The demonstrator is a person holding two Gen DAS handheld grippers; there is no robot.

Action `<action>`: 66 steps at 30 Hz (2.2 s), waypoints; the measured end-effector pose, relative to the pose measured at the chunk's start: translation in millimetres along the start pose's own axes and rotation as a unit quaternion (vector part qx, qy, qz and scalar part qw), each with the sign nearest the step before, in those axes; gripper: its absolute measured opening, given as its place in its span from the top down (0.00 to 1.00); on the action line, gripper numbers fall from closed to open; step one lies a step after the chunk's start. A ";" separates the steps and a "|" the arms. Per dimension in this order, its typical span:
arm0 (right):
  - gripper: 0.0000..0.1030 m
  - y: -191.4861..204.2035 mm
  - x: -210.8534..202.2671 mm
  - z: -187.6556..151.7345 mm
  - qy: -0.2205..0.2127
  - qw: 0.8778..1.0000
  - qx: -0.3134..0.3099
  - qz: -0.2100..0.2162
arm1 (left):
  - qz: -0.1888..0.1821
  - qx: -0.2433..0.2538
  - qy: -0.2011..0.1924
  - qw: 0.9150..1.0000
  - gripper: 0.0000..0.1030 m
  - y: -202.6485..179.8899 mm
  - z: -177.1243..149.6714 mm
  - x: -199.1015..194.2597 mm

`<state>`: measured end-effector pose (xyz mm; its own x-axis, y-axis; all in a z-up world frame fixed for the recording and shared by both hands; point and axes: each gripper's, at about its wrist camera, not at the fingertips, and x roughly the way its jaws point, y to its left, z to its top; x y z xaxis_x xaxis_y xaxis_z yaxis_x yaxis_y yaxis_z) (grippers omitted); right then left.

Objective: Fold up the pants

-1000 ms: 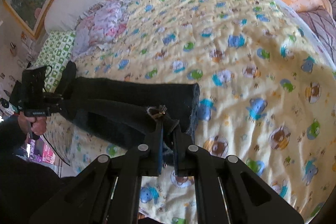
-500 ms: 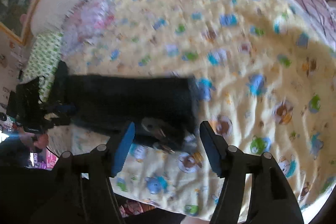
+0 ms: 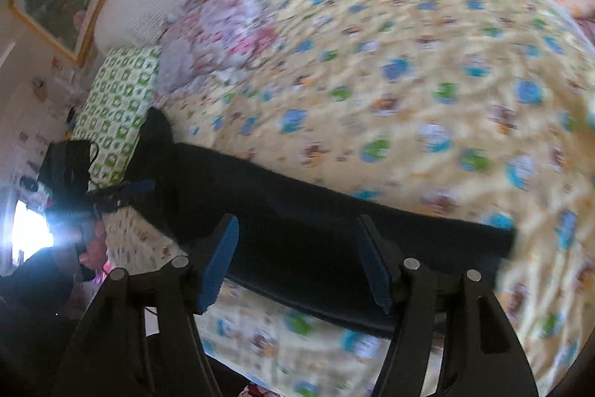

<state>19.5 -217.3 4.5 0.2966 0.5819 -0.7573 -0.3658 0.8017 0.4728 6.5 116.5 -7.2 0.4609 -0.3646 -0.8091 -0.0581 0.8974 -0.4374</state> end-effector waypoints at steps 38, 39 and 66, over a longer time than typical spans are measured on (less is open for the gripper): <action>0.40 171.7 202.7 45.3 0.143 0.979 -0.112 0.095 | 0.108 -0.060 -0.008 0.992 0.48 192.5 134.6 -17.6; 0.44 173.3 204.4 45.0 0.146 0.978 -0.113 0.097 | 0.115 -0.051 -0.001 0.992 0.57 191.2 134.2 -14.6; 0.94 234.2 172.7 2.5 0.145 0.948 -0.257 0.122 | 0.093 -0.122 -0.142 0.978 0.95 161.6 3.8 -127.8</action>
<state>-12.8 71.3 -14.4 -0.0803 0.6190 -0.7812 -0.7960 0.4319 0.4241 -58.4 309.1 27.0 0.6479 -0.0857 -0.7569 -0.3574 0.8433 -0.4013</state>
